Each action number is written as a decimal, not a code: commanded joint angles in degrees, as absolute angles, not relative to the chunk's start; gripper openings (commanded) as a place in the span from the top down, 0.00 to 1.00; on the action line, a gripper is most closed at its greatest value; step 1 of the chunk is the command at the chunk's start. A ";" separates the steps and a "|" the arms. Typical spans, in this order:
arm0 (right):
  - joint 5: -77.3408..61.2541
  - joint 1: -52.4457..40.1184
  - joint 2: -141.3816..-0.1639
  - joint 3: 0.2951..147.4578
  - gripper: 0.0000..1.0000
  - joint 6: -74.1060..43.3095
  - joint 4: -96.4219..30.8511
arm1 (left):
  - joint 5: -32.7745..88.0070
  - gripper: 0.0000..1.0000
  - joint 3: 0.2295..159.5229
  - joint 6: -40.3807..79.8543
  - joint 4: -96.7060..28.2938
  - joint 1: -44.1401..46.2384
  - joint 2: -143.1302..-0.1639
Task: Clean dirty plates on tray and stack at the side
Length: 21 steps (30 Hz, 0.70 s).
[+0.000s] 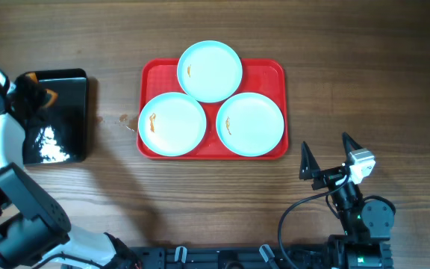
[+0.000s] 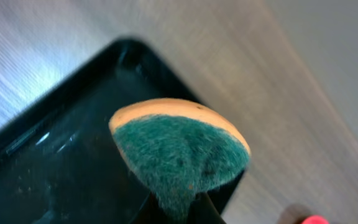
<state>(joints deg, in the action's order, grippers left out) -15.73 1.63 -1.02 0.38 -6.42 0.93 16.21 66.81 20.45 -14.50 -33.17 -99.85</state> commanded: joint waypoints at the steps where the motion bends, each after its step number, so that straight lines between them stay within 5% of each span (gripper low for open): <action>1: -14.96 1.85 -1.19 0.30 0.00 -7.07 1.21 | 38.33 0.96 67.18 20.45 -8.10 -36.62 -97.34; 4: -14.96 1.85 -1.19 0.30 0.00 -7.07 1.23 | 49.08 0.96 67.18 20.60 -3.84 -39.09 -95.29; 21: -14.96 1.85 -1.19 0.30 0.00 -7.07 1.21 | 43.44 0.96 62.67 19.05 -12.01 -41.54 -96.79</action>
